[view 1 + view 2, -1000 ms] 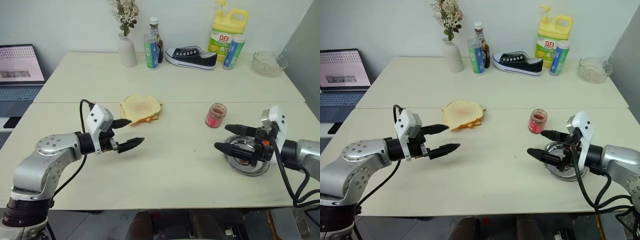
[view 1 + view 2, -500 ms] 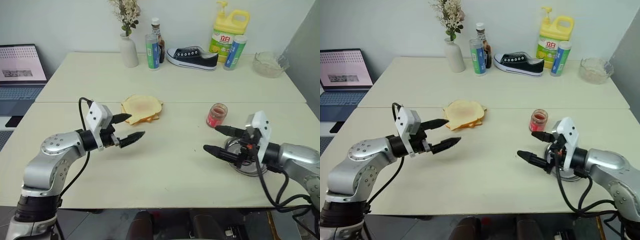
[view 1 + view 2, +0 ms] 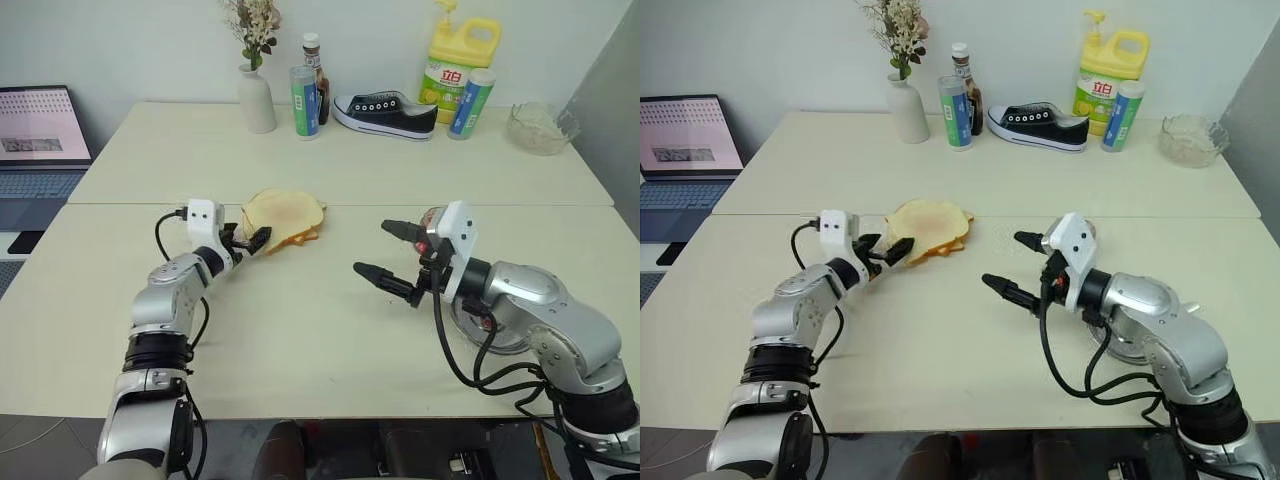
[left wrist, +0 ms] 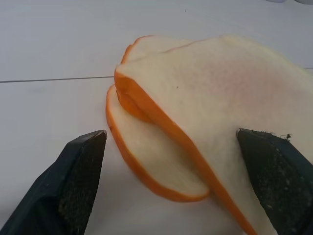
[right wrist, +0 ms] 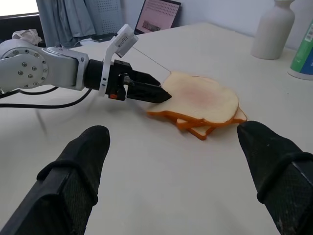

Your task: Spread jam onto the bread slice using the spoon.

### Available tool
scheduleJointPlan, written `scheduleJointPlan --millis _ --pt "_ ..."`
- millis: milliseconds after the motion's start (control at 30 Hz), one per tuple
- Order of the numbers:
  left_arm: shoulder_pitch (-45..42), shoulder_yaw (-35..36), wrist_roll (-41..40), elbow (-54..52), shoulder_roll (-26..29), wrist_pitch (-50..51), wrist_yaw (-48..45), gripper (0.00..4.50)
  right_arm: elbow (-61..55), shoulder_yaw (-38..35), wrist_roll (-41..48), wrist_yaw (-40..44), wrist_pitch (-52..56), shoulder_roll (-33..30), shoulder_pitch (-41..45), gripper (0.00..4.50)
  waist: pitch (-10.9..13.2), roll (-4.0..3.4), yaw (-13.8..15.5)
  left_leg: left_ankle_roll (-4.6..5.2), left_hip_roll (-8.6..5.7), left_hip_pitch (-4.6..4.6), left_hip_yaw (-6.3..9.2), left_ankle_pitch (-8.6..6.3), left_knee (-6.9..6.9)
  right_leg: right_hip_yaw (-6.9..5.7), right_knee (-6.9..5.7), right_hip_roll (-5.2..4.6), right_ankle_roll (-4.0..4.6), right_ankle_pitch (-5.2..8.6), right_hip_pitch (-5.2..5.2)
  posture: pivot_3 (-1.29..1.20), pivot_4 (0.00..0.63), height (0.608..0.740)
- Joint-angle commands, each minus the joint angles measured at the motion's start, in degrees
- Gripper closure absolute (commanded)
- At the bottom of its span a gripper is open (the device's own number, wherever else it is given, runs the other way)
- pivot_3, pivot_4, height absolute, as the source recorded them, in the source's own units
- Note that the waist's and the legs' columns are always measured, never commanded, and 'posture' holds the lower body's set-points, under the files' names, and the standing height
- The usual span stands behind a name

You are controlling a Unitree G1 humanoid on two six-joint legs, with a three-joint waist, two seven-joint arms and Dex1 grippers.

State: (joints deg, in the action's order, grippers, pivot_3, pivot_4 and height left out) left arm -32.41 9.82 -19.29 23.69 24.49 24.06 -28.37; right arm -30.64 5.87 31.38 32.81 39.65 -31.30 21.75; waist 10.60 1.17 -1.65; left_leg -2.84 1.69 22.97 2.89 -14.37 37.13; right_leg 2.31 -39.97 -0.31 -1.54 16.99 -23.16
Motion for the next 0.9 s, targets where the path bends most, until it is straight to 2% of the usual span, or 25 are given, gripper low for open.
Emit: scheduleJointPlan --millis 33,67,200,567,800,900 --pt "-0.7 0.4 -1.2 -0.6 -0.8 -1.1 -2.6 0.04 -1.1 -0.9 -0.4 0.2 -1.1 0.4 0.1 0.00 0.0 0.00 0.0 0.00 0.00 -0.01 0.00 0.00 0.01 0.00 -0.02 0.00 0.00 0.00 0.01 0.00 0.150 0.740" --pt "-0.8 0.6 -1.5 -0.7 -0.9 -1.1 -3.0 0.04 -1.2 -1.0 -0.3 0.2 -0.9 0.5 0.1 0.00 0.0 0.00 0.0 -0.02 -0.01 -0.02 0.00 0.01 0.01 -0.01 -0.03 0.00 0.00 0.00 0.01 0.00 0.150 0.740" --pt "-0.8 1.2 -1.9 -1.7 -0.7 -1.4 -4.3 0.89 -1.4 -1.3 -0.5 0.3 -0.8 0.6 -0.3 0.00 0.0 0.01 0.0 -0.07 -0.02 -0.02 0.01 0.04 0.02 -0.01 -0.04 0.00 -0.01 -0.02 0.02 0.00 0.150 0.740" --pt "-1.1 2.0 -1.5 -2.7 -0.2 -1.4 -4.7 4.42 -1.4 -2.3 -0.3 -0.6 -0.2 1.1 -0.4 0.00 0.0 0.01 0.0 -0.07 -0.01 -0.03 0.01 0.04 0.02 -0.01 -0.04 0.00 -0.01 -0.02 0.03 0.00 0.150 0.740" --pt "-3.6 1.3 -1.6 -7.9 2.5 0.0 -6.4 4.47 -2.2 -4.3 0.1 -1.1 0.8 0.6 -0.7 0.00 0.0 0.01 0.0 -0.07 -0.01 -0.02 0.03 0.04 0.02 -0.01 -0.04 0.01 -0.01 -0.02 0.02 0.00 0.150 0.740" --pt "-5.1 -0.5 -7.9 -17.8 3.4 6.2 -12.7 4.47 -3.9 -6.8 1.5 -1.0 2.5 -0.8 -1.1 0.00 0.0 0.01 0.0 -0.07 -0.01 -0.01 0.01 0.04 0.01 0.00 -0.03 0.00 -0.01 -0.02 0.02 0.00 0.150 0.740"
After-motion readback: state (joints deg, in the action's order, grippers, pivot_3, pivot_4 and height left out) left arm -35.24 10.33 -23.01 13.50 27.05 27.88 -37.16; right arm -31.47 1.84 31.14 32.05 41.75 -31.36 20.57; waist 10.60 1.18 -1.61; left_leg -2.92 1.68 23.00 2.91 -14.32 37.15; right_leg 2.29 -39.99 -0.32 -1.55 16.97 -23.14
